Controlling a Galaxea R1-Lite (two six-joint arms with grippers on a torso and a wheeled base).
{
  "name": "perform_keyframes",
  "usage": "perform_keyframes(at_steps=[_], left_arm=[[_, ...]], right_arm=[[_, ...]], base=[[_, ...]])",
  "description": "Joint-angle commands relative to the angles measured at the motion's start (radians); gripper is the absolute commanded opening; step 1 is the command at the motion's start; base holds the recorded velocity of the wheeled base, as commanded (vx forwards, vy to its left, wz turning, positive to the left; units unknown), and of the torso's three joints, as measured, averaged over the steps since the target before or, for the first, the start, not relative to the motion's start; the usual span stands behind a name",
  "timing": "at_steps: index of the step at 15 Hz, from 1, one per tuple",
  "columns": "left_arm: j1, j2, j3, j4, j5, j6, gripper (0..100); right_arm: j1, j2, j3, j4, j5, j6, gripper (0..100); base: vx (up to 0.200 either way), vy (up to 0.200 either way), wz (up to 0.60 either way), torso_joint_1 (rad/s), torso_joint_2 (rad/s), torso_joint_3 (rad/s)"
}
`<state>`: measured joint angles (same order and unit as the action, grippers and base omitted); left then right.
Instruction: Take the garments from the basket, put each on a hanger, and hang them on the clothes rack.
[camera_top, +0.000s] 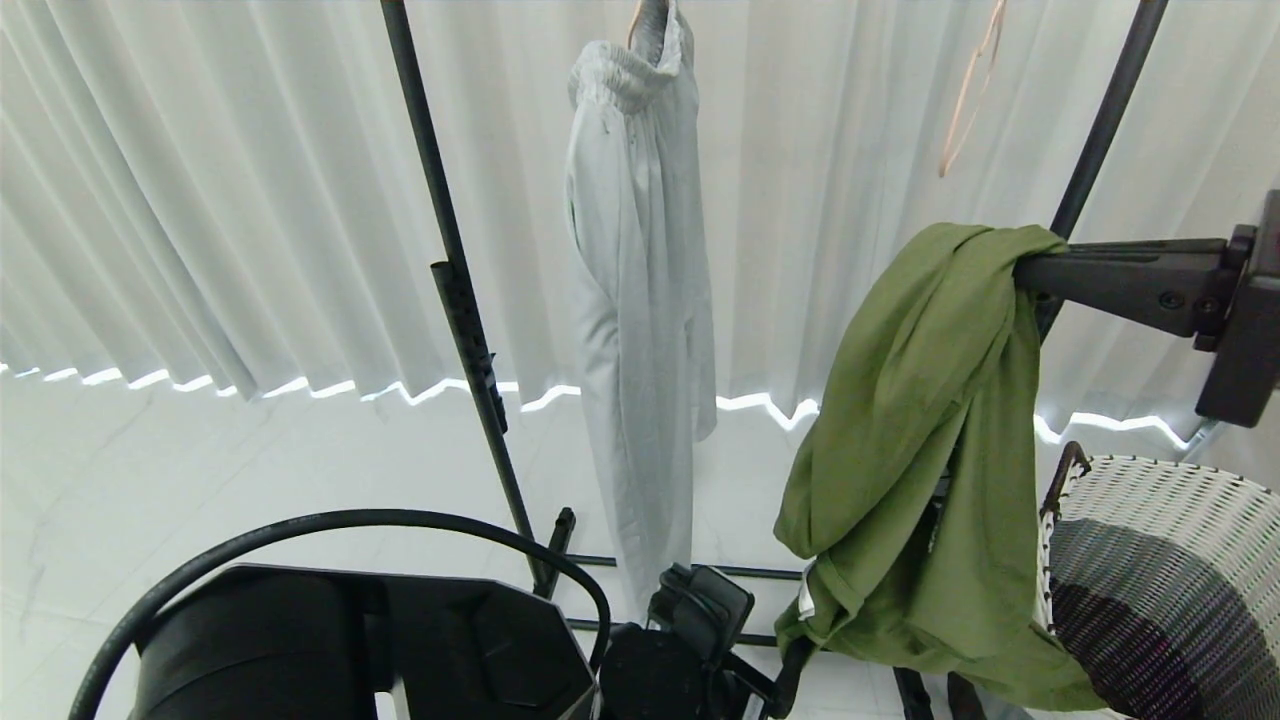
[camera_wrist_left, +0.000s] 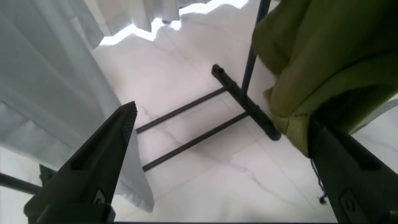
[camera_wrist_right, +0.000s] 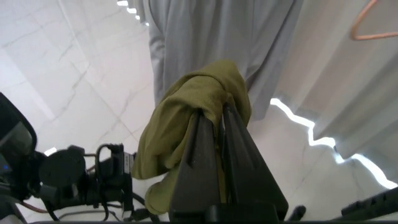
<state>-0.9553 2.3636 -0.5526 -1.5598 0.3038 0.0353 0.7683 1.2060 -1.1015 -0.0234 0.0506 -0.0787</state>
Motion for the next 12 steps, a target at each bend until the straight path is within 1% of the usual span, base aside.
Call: perform_keyframes(at_steps=[1,2,6,12], left_arm=[[0.0,0.008,0.002,-0.011,0.001,0.001,100],[-0.003,0.003,-0.01,-0.011,0.001,0.001,100],[-0.003,-0.027,-0.07,-0.011,0.005,-0.005,100],[-0.002,-0.037,-0.046,-0.011,0.0,0.0,100]], right_arm=[[0.016,0.0,0.005,-0.004,0.0,0.008,0],[0.028,0.001,0.005,-0.004,0.0,0.011,0],[0.032,0.0,0.008,-0.006,0.0,0.013,0],[0.032,0.0,0.003,-0.006,0.0,0.013,0]], base=[[0.0,0.0,0.0,0.0,0.0,0.0],[0.0,0.0,0.0,0.0,0.0,0.0],[0.0,0.0,0.0,0.0,0.0,0.0],[0.0,0.0,0.0,0.0,0.0,0.0]])
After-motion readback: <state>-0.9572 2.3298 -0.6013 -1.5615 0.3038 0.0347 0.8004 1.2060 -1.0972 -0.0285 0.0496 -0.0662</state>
